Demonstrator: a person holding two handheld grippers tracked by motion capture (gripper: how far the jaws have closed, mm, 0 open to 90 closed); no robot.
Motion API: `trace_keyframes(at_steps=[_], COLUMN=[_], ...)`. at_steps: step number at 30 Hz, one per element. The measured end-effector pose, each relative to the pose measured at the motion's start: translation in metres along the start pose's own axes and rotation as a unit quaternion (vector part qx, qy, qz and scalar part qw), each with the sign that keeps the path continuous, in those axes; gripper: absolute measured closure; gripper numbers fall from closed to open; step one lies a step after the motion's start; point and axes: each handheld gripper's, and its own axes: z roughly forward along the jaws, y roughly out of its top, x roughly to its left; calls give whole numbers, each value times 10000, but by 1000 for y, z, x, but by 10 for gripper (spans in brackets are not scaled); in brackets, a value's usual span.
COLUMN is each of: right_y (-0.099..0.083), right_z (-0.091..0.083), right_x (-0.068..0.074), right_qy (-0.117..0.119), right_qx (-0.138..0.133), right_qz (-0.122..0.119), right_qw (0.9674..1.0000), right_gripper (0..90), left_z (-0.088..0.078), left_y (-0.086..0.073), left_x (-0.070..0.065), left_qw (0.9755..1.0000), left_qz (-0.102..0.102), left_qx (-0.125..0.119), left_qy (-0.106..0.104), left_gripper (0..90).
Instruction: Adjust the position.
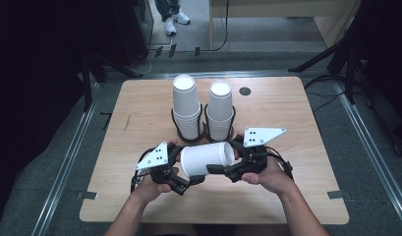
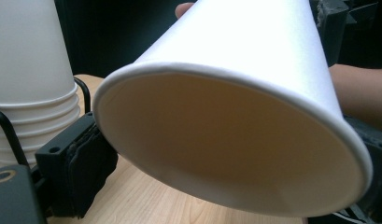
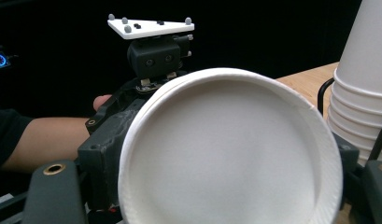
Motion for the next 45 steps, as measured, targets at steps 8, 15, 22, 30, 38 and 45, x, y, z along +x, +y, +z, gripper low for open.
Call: trace_keyframes(at_steps=[8, 15, 22, 30, 38, 45], right_y=[-1, -1, -3, -3, -3, -5], right_z=[-1, -3, -5, -7, -8, -7], right_x=[-2, -4, -5, -5, -5, -5], right_qy=[93, 186, 226, 273, 291, 327], right_qx=[22, 53, 110, 146, 185, 270], right_qz=[1, 61, 59, 88, 87, 105], right_qw=[10000, 9998, 9997, 9995, 9994, 9990], right_gripper=[215, 209, 206, 202, 201, 181], left_z=[-1, -2, -1, -3, -3, -4], left_y=[0, -1, -1, -2, -2, -2], left_x=[-1, -2, -2, -2, -2, -2], left_qw=[10000, 9999, 9999, 9997, 9995, 9995], left_qz=[37, 38, 39, 55, 43, 25], left_qx=[-22, -13, -18, -43, -66, -76], left_qy=[-44, -92, -144, -241, -290, -299], left_gripper=[48, 60, 69, 82, 90, 94])
